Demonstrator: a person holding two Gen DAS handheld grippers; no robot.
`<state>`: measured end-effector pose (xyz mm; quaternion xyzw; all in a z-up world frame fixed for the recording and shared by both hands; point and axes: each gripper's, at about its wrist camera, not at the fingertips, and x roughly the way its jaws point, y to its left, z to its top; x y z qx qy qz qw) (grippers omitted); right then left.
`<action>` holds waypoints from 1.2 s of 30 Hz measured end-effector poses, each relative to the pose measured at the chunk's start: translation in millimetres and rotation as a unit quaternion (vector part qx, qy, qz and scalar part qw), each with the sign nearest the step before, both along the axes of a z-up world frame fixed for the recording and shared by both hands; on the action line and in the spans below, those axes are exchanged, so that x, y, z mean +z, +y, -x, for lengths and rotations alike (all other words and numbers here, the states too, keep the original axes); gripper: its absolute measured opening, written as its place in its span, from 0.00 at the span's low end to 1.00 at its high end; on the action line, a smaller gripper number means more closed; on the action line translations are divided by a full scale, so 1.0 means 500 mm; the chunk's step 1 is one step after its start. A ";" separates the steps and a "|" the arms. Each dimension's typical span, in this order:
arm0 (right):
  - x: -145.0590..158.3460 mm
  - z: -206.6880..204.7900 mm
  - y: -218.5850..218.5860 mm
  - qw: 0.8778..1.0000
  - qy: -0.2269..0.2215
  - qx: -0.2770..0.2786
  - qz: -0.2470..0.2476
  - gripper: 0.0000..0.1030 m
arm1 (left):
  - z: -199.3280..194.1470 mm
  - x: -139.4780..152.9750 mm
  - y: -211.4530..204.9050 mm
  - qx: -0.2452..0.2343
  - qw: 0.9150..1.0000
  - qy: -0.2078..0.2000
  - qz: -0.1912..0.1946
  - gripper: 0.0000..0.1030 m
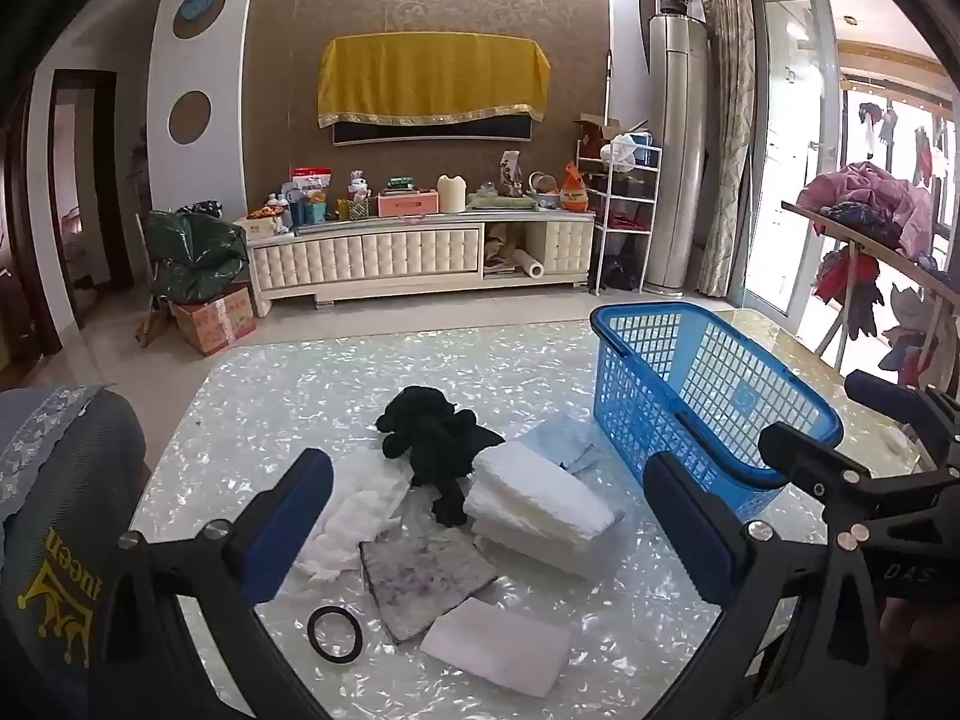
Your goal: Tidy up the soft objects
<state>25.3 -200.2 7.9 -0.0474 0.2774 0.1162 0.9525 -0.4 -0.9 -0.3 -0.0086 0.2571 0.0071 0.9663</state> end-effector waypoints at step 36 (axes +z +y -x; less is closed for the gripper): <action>-0.008 0.000 -0.002 1.000 0.013 -0.002 -0.002 1.00 | -0.010 -0.016 -0.007 -0.016 1.000 0.021 0.001 1.00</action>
